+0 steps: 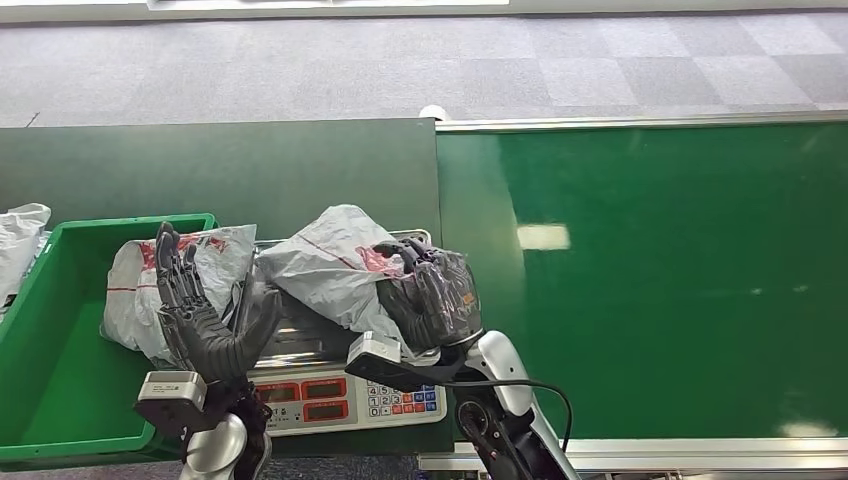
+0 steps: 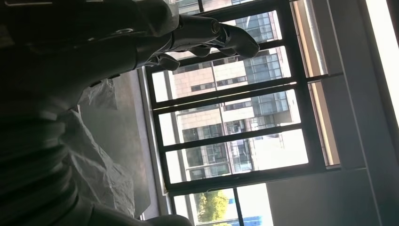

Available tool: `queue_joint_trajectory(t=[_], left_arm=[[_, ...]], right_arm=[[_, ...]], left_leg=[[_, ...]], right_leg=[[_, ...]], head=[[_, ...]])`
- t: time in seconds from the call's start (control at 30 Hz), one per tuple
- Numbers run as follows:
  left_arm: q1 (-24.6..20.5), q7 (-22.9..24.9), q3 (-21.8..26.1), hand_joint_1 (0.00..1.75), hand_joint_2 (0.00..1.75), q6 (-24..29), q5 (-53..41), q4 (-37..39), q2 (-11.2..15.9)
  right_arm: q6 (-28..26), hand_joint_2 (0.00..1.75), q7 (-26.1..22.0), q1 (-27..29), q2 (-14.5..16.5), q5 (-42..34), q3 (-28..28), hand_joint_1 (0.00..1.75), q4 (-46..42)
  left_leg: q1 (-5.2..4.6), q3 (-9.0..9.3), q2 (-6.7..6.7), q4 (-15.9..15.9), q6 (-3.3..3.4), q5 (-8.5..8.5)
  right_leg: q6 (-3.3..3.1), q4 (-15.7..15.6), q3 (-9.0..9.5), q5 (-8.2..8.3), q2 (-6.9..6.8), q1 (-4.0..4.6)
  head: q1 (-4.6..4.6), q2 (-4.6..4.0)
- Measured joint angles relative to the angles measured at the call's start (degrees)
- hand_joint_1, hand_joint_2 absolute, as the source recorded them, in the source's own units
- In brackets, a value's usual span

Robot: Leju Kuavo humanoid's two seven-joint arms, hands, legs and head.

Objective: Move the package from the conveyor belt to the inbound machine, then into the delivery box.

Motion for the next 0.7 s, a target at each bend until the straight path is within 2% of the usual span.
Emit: queue_joint_trajectory(t=[0.7], left_arm=[[0.04, 0.00, 0.06, 0.00, 1.75, -0.29, -0.06, 0.23, -0.02]], right_arm=[[-0.34, 1.75, -0.07, -0.01, 0.00, -1.25, -0.03, 0.00, 0.81]], left_leg=[[0.00, 0.00, 0.00, 0.00, 0.00, 0.00]], right_leg=[[0.00, 0.00, 0.00, 0.00, 0.00, 0.00]], head=[[0.01, 0.00]])
